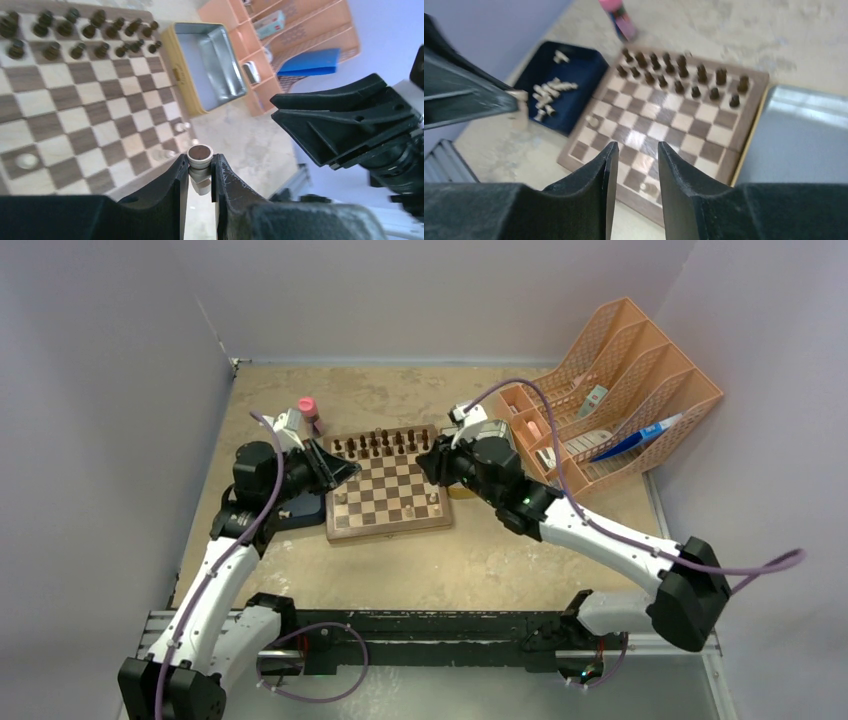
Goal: Set up the chess pieces on the board
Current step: Place the chess piece on the chessboard.
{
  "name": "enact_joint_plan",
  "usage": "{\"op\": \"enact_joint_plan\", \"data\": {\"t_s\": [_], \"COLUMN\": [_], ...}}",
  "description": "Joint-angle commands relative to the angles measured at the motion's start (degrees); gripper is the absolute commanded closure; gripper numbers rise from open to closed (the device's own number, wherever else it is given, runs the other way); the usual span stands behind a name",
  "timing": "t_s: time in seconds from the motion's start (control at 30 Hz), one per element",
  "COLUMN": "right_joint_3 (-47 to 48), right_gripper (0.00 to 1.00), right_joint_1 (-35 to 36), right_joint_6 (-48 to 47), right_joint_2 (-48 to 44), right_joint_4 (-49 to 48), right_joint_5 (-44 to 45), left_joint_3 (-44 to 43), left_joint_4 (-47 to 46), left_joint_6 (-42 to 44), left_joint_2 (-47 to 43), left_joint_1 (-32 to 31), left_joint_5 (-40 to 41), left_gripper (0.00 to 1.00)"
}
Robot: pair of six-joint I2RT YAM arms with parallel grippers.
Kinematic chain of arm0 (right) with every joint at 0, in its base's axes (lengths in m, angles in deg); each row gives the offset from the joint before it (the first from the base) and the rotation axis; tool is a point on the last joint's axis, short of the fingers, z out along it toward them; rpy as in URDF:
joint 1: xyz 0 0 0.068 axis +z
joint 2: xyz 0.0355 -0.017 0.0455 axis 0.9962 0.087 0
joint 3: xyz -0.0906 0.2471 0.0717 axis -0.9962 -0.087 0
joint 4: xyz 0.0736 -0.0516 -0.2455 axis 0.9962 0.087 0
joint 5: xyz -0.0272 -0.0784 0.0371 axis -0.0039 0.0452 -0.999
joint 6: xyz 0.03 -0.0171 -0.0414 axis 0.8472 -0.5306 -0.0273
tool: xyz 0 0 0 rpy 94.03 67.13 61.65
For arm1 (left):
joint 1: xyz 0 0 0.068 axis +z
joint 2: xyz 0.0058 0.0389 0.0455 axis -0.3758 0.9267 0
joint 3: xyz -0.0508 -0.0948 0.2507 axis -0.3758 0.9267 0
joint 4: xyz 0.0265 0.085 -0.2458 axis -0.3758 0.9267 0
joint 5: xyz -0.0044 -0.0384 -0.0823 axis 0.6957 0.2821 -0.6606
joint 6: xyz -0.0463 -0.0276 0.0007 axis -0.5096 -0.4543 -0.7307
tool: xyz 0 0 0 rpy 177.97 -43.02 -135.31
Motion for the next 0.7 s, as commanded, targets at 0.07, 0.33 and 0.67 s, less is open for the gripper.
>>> {"op": "enact_joint_plan", "data": {"t_s": [0.07, 0.33, 0.67], "right_joint_3": [-5.33, -18.3, -20.46], "right_gripper": [0.59, 0.48, 0.43], "right_joint_1": [0.93, 6.18, 15.64], "right_joint_6": [-10.01, -24.73, -49.96], "right_joint_2": [-5.44, -8.17, -2.99], "right_joint_4": [-21.8, -50.86, -62.91], "right_joint_5": [-6.76, -14.88, -5.72], "left_joint_3": [-4.93, -4.58, -6.08], "left_joint_4": [2.84, 2.76, 4.13], "left_joint_6": [-17.42, -31.33, -38.85], "left_joint_2": [-0.69, -1.05, 3.02], "left_joint_1": [0.14, 0.14, 0.14], "left_joint_5": [-6.63, -12.04, -19.04], "left_gripper": [1.0, 1.0, 1.0]}}
